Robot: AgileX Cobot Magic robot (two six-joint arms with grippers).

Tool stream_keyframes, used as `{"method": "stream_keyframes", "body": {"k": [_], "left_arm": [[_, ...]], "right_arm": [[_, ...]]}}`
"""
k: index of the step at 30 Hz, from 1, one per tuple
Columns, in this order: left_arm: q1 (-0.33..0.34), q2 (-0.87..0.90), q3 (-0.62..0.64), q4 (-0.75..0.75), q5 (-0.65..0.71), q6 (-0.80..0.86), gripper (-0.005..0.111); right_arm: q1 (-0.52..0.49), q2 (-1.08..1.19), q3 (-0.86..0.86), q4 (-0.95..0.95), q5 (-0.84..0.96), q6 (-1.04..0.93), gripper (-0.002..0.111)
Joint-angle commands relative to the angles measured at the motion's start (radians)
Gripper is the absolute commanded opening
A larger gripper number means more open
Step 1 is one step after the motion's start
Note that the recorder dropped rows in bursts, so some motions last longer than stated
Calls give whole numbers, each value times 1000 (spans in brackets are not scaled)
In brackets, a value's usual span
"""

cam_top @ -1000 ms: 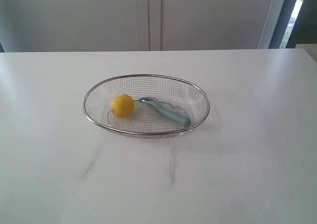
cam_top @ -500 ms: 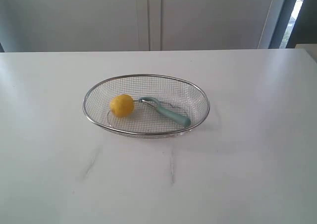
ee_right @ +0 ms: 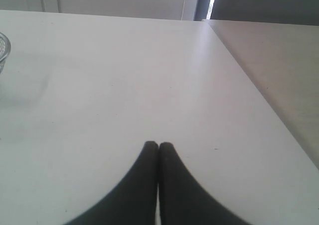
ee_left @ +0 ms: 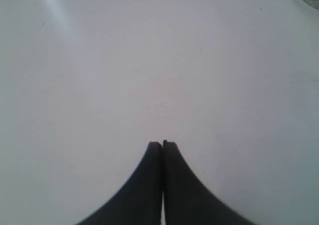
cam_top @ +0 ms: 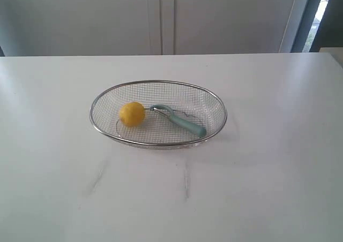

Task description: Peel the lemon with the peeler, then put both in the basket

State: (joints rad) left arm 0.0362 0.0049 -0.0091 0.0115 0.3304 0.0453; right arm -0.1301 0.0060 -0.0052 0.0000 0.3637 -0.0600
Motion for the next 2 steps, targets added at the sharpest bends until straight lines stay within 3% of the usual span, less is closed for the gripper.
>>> {"method": "stream_keyframes", "body": {"k": [1, 2], "left_arm": [[4, -5, 9, -11, 3, 3, 0], [4, -5, 9, -11, 3, 3, 0]], "right_arm": [[3, -6, 5, 0, -16, 4, 0], [3, -6, 5, 0, -16, 4, 0]]}}
